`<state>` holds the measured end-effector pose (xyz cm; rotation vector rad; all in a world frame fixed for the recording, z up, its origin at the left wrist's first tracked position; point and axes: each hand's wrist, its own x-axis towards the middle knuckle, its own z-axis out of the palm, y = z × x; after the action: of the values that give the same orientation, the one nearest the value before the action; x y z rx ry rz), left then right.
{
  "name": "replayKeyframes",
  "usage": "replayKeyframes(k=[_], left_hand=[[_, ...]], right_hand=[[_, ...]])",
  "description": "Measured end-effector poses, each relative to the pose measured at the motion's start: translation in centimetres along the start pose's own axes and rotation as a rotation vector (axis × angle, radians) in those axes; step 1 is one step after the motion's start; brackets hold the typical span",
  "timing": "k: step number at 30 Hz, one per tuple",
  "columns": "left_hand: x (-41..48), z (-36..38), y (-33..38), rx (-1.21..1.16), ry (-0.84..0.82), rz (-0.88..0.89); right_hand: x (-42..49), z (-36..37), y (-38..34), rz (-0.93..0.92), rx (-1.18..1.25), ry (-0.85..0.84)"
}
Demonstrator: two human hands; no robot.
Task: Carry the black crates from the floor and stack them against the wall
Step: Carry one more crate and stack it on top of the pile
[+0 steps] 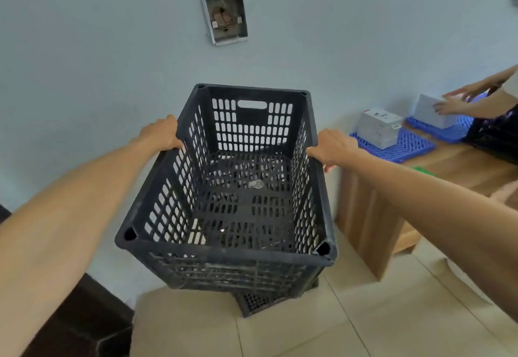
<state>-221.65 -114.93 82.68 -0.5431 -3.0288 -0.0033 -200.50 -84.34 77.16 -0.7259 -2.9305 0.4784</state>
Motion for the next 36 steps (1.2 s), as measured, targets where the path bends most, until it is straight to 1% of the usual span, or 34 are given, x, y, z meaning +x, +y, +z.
replayKeyframes(k=[6,11,13,15,16,18,19,20,21,22,24,25,29,31,34,36], left_hand=[[9.4,2.6,0.5,0.064,0.0,0.011],[15.9,3.3,0.3,0.088,-0.008,0.04],[18.1,3.5,0.4,0.095,-0.014,0.076],[20.2,3.9,0.5,0.1,-0.034,0.113],[21.3,4.2,0.5,0.107,-0.047,0.137],[23.4,5.0,0.5,0.129,-0.073,0.194],[24.3,5.5,0.5,0.131,-0.085,0.217],[25.0,5.9,0.7,0.127,-0.088,0.238],[25.7,6.2,0.8,0.127,-0.086,0.259],[26.5,6.4,1.0,0.135,-0.086,0.285],[27.9,6.8,1.3,0.163,-0.106,0.327],[28.6,6.9,1.5,0.177,-0.11,0.342],[30.7,6.8,2.1,0.21,-0.145,0.414],[31.2,6.8,2.0,0.204,-0.154,0.439],[32.2,7.0,1.9,0.213,-0.122,0.478],[32.6,7.1,2.5,0.227,-0.105,0.513]], right_hand=[[7.4,1.5,-0.9,-0.045,-0.062,-0.084],[10.8,1.9,-2.3,-0.095,-0.076,-0.069],[11.1,1.1,-2.9,-0.113,-0.187,-0.058],[11.3,0.6,-3.4,-0.147,-0.403,0.065],[11.6,0.6,-3.4,-0.183,-0.478,0.153],[12.3,1.1,-3.2,-0.32,-0.476,0.278],[12.6,1.3,-3.0,-0.422,-0.452,0.283],[12.8,1.4,-2.6,-0.517,-0.455,0.24],[12.8,1.4,-2.3,-0.582,-0.474,0.177],[12.8,1.5,-2.0,-0.609,-0.493,0.114],[12.6,1.5,-1.9,-0.566,-0.47,0.013],[12.5,1.6,-2.0,-0.545,-0.452,0.008],[12.9,2.0,-3.3,-0.553,-0.533,0.149],[13.0,2.1,-3.9,-0.549,-0.558,0.168],[12.6,2.4,-4.7,-0.552,-0.556,0.172],[12.0,2.9,-5.4,-0.548,-0.545,0.208]])
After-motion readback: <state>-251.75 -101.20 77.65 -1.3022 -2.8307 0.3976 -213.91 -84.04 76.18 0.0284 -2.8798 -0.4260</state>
